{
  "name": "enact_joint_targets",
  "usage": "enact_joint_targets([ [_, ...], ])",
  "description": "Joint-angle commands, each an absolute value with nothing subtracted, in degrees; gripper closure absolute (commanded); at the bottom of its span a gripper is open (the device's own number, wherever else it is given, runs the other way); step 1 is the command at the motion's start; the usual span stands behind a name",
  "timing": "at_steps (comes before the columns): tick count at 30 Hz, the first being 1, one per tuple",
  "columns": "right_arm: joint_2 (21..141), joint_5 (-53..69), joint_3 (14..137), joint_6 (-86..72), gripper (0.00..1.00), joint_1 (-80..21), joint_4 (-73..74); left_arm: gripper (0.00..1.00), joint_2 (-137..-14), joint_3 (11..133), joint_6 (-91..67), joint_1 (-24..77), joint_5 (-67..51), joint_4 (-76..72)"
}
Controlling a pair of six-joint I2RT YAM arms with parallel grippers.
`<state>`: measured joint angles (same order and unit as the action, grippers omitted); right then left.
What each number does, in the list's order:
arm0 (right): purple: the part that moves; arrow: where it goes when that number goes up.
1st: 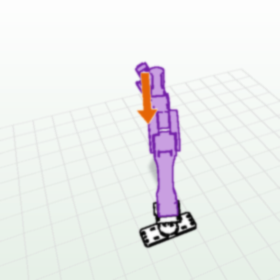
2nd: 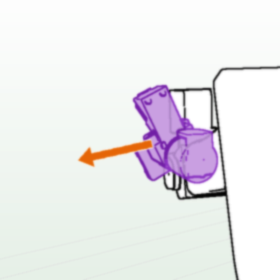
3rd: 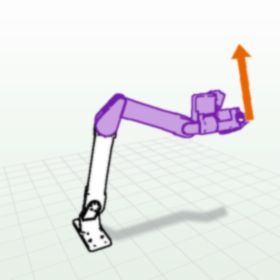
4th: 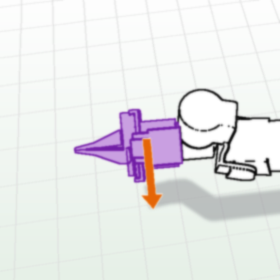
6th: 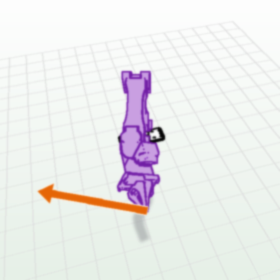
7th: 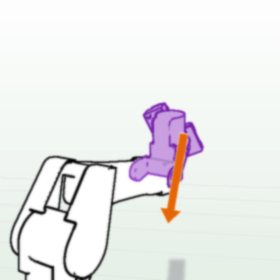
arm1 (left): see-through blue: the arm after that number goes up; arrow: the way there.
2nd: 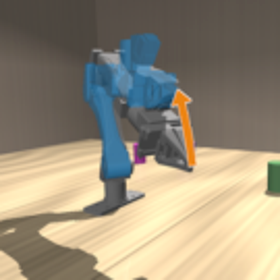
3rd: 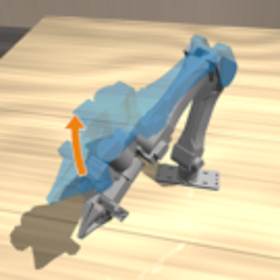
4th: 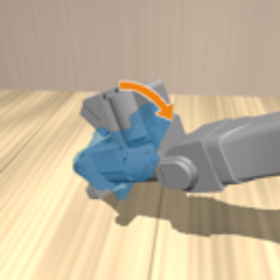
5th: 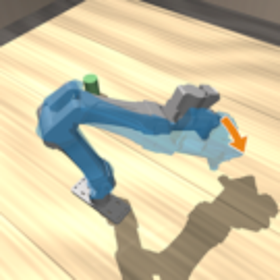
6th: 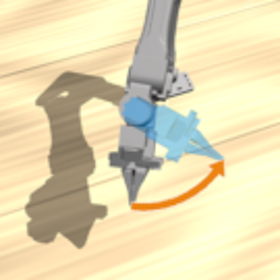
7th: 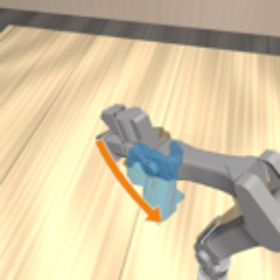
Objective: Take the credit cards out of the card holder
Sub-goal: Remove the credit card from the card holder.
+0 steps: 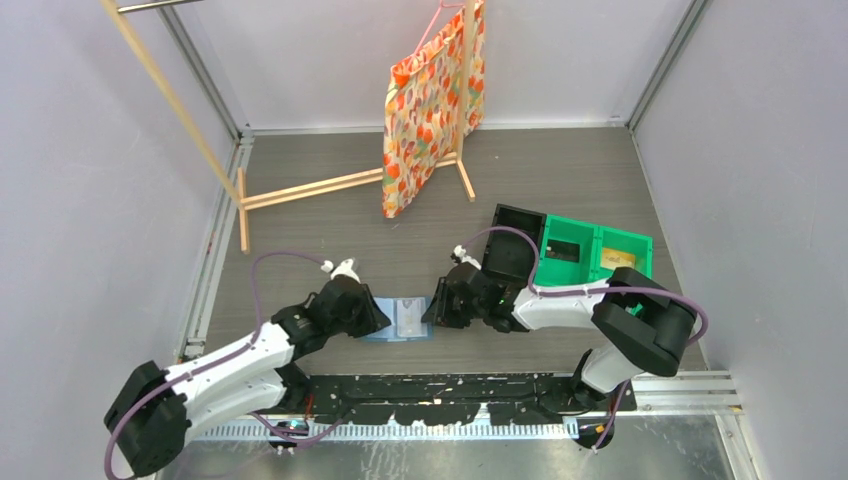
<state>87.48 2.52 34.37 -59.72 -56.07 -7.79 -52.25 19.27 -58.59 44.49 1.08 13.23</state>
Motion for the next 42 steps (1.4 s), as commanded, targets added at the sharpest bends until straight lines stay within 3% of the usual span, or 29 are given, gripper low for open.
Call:
enact_joint_targets([
  [1,84.94,0.18,35.02,-58.88,0.65,-56.04,-7.63,0.85,-46.58,20.33,-57.23,43.76,4.00,18.08],
  [9,83.03,-1.00,38.02,-57.59,0.64,-56.08,-5.55,0.85,-47.17,16.35,-57.84,41.08,1.57,15.95],
  [31,93.17,6.06,38.06,-60.89,0.64,-56.14,-14.99,0.85,-54.22,17.94,-56.57,40.54,-1.94,10.86],
  [42,86.24,2.18,37.36,-58.74,0.64,-56.07,-9.88,0.86,-56.15,22.03,-52.52,40.19,-4.78,13.21],
])
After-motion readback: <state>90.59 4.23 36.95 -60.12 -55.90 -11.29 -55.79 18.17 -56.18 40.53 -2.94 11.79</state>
